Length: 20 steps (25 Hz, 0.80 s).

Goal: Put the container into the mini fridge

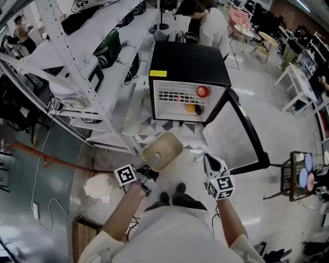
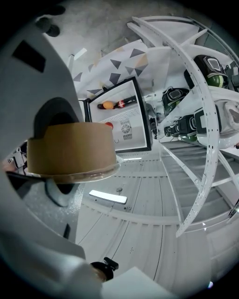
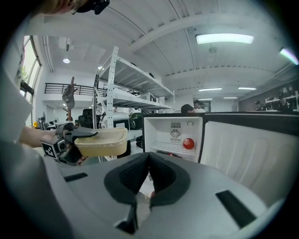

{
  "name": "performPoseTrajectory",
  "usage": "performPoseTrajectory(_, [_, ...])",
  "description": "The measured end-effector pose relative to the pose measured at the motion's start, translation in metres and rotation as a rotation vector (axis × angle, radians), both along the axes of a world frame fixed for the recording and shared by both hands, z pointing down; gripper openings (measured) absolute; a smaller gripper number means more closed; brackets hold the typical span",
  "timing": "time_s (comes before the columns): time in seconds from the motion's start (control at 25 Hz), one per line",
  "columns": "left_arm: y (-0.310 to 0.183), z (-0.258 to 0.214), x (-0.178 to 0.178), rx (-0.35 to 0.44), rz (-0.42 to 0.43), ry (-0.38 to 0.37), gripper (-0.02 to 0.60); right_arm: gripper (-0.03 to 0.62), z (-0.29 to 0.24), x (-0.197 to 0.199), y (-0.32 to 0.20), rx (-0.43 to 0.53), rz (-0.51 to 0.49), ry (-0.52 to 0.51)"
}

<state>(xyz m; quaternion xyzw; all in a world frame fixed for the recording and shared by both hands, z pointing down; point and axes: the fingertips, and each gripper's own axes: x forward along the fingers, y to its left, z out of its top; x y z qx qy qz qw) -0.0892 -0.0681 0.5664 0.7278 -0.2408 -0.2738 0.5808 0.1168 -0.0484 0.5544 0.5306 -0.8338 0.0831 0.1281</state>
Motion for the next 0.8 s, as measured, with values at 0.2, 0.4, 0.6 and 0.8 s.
performPoseTrajectory(0.2, [-0.02,0.004,0.009,-0.002,-0.001,-0.006,0.178,0.006,0.009,0.008,-0.024,-0.01,0.002,-0.018])
performPoseTrajectory(0.4, [-0.043,0.011,0.016,-0.034,-0.019,-0.015,0.178,0.006,0.015,0.011,-0.056,-0.019,-0.026,-0.019])
performPoseTrajectory(0.6, [-0.074,0.016,0.028,-0.039,-0.037,-0.03,0.178,0.006,0.018,0.009,-0.095,-0.018,-0.069,-0.015])
performPoseTrajectory(0.8, [-0.101,0.021,0.036,-0.05,-0.064,-0.031,0.178,0.006,0.026,0.01,-0.124,-0.032,-0.104,-0.012])
